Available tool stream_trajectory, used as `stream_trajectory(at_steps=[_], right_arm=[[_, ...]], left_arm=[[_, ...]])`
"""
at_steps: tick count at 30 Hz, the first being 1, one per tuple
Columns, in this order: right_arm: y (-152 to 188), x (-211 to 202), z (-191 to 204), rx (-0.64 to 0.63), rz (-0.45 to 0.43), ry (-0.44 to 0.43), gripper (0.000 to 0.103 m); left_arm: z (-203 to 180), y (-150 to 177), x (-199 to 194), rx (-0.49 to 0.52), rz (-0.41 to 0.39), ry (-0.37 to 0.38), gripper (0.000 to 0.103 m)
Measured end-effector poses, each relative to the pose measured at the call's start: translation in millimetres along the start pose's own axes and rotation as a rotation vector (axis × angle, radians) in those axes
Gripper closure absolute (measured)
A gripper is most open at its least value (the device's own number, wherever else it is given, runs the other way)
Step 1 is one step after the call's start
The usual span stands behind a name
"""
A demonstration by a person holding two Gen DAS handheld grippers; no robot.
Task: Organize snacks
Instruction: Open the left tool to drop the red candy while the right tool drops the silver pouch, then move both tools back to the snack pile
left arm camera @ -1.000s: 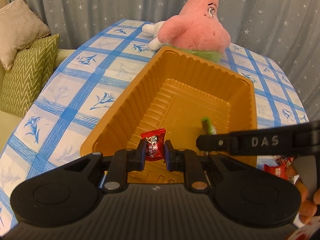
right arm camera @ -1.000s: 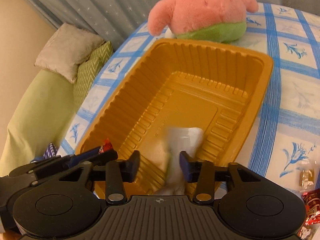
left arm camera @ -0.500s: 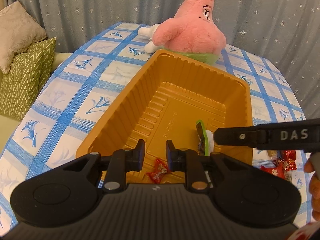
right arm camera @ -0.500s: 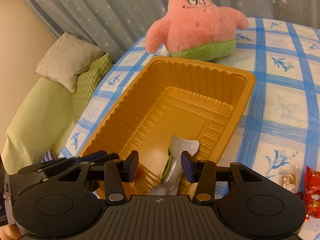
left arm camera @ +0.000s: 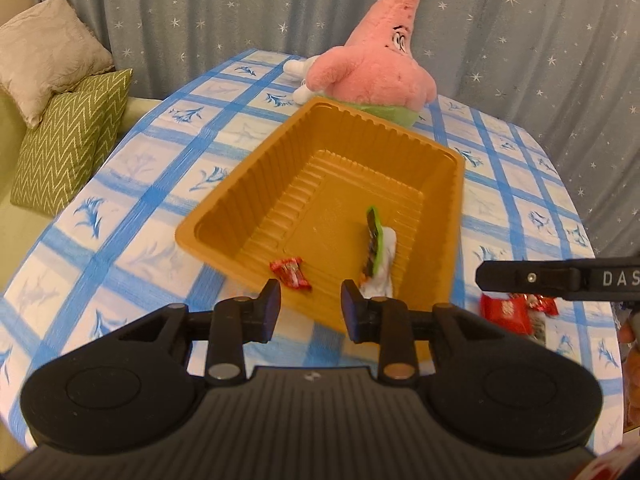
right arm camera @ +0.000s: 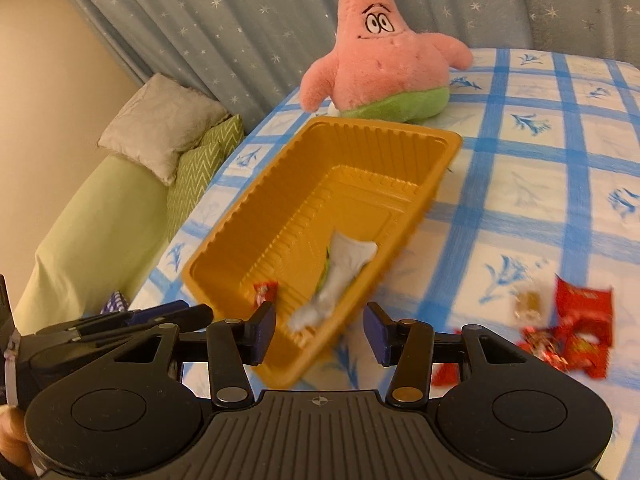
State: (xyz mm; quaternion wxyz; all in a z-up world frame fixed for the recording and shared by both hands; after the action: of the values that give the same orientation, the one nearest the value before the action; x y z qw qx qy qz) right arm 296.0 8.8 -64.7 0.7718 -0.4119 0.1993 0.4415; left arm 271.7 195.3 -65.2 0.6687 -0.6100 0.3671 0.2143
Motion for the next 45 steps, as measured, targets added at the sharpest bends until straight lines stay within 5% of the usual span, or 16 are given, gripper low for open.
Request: stream_trajectory(at_steps=[20, 45], right_arm=[[60, -75, -57, -0.110, 0.018, 0.078, 0.053], [81, -116, -147, 0.021, 0.035, 0.178, 0.053]], left_arm=[[-85, 57, -32, -0.014, 0.065, 0.023, 0.073], [-193, 81, 8, 0.053, 0.109, 0.096, 0.073]])
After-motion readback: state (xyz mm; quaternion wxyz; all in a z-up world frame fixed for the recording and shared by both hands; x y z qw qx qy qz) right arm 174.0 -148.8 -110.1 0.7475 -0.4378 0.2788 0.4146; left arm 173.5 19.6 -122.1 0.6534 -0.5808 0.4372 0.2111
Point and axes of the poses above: each gripper's, at about its wrist camera, not at the fingertips, and x roughly the way its jaws point, z to its left, y to its underside, the point moved 5 cm from there along x, roughly the way its jaws point, and after that the axes turned 9 degrees about x, right-handed, at the moved point
